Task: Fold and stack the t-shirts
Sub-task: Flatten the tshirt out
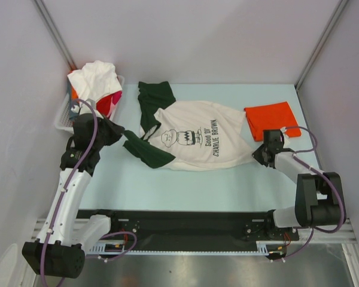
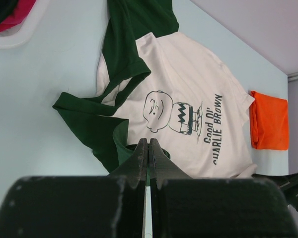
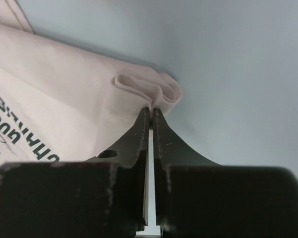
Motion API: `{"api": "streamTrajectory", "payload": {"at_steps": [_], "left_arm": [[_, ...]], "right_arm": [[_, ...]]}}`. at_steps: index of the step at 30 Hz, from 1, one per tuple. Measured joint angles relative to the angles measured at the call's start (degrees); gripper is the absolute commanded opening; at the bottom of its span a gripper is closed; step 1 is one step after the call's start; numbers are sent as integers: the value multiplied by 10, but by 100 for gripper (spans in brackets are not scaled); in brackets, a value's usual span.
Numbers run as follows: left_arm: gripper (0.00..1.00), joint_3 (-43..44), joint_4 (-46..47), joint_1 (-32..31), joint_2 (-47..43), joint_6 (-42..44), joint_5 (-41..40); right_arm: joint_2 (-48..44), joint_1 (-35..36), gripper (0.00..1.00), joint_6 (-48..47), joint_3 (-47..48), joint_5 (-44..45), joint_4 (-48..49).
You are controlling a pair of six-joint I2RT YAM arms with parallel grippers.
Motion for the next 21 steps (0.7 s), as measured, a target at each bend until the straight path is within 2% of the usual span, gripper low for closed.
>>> {"api": "streamTrajectory", "payload": {"at_steps": [8, 14, 21], "left_arm": [[1, -23, 4, 0, -10, 0, 0], [0, -38, 4, 0, -11, 0, 0], [1, -38, 4, 0, -14, 0, 2]], "right_arm": [[-144, 0, 0, -4, -49, 10, -18], [-258, 0, 0, -7, -97, 14, -67], [-303, 0, 0, 9, -110, -2, -127]]}}
